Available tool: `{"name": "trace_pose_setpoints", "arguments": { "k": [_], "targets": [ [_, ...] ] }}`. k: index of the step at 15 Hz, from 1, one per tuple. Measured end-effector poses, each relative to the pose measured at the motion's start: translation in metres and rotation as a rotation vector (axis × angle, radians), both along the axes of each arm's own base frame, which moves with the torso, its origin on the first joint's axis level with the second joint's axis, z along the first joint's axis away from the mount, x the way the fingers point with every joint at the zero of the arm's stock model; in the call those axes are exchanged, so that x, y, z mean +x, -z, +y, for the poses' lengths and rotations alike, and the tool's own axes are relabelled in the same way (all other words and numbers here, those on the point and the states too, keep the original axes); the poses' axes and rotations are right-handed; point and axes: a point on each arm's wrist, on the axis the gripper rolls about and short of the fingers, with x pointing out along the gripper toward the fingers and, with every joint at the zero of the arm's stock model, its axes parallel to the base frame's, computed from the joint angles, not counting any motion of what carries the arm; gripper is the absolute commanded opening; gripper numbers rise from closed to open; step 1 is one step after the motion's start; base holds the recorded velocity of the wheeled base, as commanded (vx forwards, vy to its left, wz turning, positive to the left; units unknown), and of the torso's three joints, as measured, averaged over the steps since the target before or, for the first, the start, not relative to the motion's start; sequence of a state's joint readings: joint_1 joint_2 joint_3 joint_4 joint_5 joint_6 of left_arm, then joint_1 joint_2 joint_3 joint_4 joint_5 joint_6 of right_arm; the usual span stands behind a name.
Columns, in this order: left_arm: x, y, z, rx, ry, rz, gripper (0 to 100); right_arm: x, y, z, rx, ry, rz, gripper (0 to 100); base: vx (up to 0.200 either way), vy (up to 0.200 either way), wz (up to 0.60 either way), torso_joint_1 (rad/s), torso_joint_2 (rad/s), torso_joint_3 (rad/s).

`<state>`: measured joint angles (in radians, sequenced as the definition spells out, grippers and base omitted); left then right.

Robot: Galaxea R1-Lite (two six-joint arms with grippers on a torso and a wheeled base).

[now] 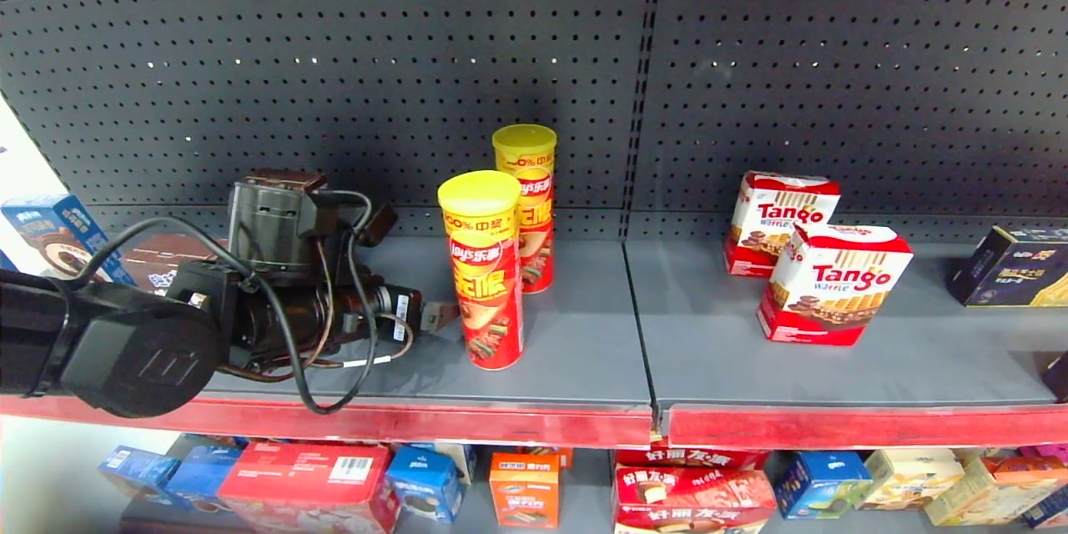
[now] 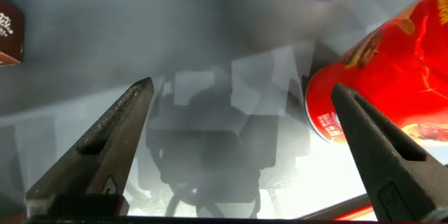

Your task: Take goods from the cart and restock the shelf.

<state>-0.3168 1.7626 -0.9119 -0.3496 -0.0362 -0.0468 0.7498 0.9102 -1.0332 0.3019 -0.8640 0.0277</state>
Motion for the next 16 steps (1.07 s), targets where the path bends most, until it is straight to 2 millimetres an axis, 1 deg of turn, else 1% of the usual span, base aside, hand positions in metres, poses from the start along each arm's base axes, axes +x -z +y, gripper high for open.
{"name": "trace_pose_setpoints", "arguments": {
  "k": [16],
  "targets": [
    [0.001, -0.003, -0.019, -0.003, 0.045, -0.013, 100, 0.001, 0.000, 0.001, -0.003, 0.000, 0.003, 100, 0.000, 0.000, 0.00, 0.000, 0.00, 0.000]
  ]
}}
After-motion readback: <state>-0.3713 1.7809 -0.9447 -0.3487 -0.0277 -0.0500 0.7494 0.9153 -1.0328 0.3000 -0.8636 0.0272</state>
